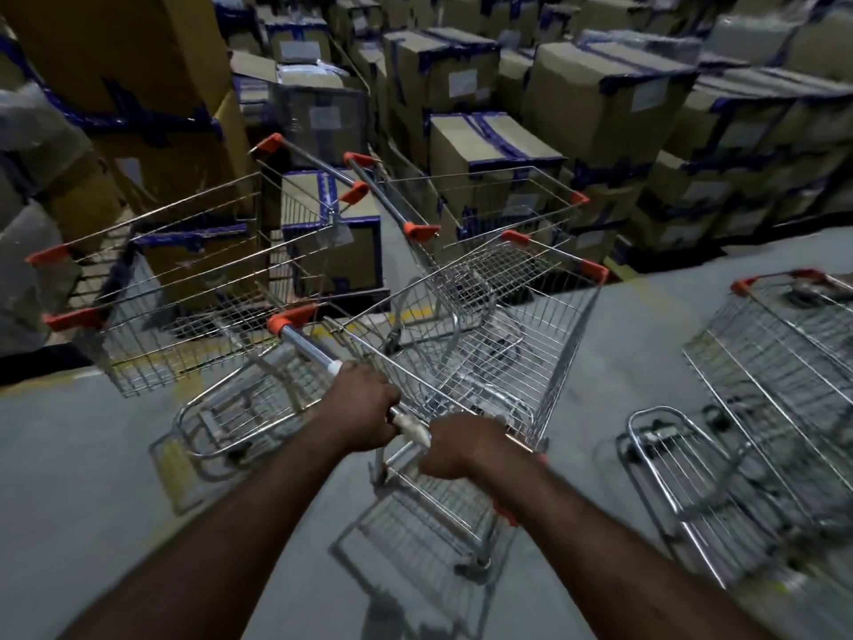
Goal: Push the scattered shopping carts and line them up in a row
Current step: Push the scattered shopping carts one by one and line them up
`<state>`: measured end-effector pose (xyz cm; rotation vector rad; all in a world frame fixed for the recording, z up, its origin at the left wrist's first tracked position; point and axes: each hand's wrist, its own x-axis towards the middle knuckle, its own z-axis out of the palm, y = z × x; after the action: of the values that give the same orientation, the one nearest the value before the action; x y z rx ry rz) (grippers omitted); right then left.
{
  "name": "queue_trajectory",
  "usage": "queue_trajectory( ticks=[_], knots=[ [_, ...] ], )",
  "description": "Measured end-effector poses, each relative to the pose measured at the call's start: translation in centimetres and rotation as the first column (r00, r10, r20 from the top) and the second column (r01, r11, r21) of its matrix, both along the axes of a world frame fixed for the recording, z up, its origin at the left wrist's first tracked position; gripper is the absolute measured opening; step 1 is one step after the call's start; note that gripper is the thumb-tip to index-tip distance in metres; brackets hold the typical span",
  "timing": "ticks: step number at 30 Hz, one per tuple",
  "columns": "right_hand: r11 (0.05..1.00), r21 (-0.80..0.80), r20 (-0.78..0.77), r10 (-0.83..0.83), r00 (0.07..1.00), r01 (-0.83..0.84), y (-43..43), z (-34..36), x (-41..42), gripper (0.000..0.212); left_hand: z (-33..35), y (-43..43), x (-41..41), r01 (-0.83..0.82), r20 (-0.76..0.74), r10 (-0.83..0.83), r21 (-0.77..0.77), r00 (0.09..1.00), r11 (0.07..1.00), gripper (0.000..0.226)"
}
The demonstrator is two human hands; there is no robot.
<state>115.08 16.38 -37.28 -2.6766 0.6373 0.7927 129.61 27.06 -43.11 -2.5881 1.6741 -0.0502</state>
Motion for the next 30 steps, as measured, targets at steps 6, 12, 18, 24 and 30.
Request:
queue_trajectory(
  ticks=[6, 12, 18, 24, 30],
  knots=[
    [0.998, 0.054, 0.081, -0.027, 0.996, 0.023, -0.2, -0.5, -3.4, 0.052, 0.2, -0.3, -4.0, -0.047, 0.038, 0.046, 0.021, 0.998, 0.999, 0.036],
    [0.996, 0.074, 0.148, 0.035, 0.988, -0.047, -0.6, 0.6, -8.9, 0.056, 0.7, -0.1, -9.3, -0.122, 0.043, 0.120, 0.025, 0.992, 0.992, 0.036],
    [0.998, 0.022, 0.193, 0.048, 0.980, -0.053, -1.0, -1.3, -14.0, 0.075, -0.2, 1.0, -15.6, -0.224, 0.059, 0.227, -0.055, 0.972, 0.973, 0.023],
    [0.974, -0.112, 0.208, 0.215, 0.954, -0.196, 0.6, -3.0, -18.3, 0.078, 1.6, 2.8, -22.9, -0.356, 0.110, 0.350, 0.050, 0.930, 0.933, 0.022],
    [0.946, -0.150, 0.247, 0.318, 0.915, -0.288, 2.9, -2.8, -22.1, 0.058, 1.0, 6.2, -26.9, -0.449, 0.149, 0.430, 0.135, 0.891, 0.883, 0.025]
  ],
)
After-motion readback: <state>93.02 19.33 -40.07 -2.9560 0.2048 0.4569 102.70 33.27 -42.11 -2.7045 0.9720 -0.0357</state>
